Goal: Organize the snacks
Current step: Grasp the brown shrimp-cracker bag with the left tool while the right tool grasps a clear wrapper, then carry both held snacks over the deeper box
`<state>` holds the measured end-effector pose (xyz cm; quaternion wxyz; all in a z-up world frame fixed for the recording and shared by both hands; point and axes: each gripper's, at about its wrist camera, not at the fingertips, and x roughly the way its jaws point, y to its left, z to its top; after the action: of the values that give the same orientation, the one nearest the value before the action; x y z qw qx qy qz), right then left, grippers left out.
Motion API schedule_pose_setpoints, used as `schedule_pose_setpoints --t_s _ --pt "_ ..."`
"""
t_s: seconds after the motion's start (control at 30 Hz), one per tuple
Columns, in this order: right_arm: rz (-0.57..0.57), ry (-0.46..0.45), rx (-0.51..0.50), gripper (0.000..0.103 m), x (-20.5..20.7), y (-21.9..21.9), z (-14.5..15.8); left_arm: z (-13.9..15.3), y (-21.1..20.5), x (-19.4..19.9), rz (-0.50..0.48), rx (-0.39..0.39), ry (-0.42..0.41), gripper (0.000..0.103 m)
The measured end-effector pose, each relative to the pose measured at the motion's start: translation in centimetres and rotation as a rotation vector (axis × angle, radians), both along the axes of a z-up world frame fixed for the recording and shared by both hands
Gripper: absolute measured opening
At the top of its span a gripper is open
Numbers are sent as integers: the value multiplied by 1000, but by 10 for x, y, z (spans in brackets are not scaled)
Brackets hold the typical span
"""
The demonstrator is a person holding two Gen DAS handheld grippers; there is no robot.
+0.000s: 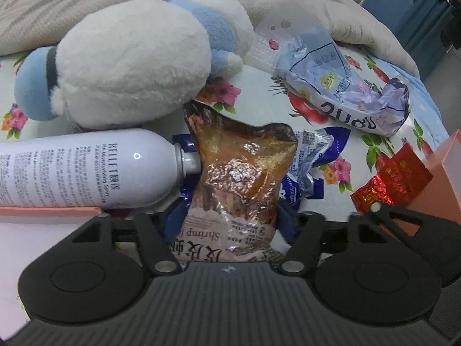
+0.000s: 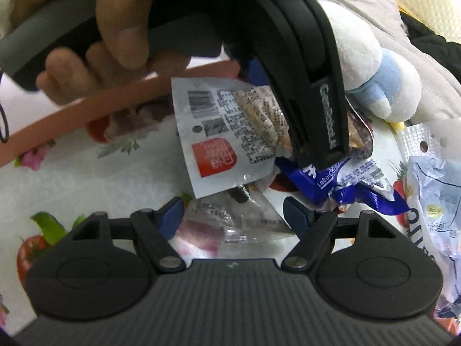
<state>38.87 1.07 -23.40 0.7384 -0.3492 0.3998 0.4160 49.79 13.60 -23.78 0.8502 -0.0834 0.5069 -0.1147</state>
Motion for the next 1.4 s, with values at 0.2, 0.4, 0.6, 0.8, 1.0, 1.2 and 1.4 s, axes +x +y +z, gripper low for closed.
schedule_pose_setpoints --t_s 0.2,0.4,0.6,0.8,1.0,1.2,1.4 --pt "-25 15 -10 71 -1 -1 4 9 -1 -11 7 16 -11 61" --pt "-42 12 -15 67 -21 -11 12 24 -2 -31 33 13 -19 60" --pt "-124 11 -6 62 -44 -26 21 39 -9 -66 62 7 -36 60" --pt "-205 10 16 53 -78 -43 36 52 -17 -114 136 -12 -38 60" --pt "-268 -15 48 47 -117 -62 41 63 -27 -176 208 -4 -49 60" --pt "-344 -30 96 45 -162 -84 52 69 -41 -243 260 24 -33 60" --pt "-434 -7 167 42 -205 -107 70 83 -59 -300 277 28 -20 60"
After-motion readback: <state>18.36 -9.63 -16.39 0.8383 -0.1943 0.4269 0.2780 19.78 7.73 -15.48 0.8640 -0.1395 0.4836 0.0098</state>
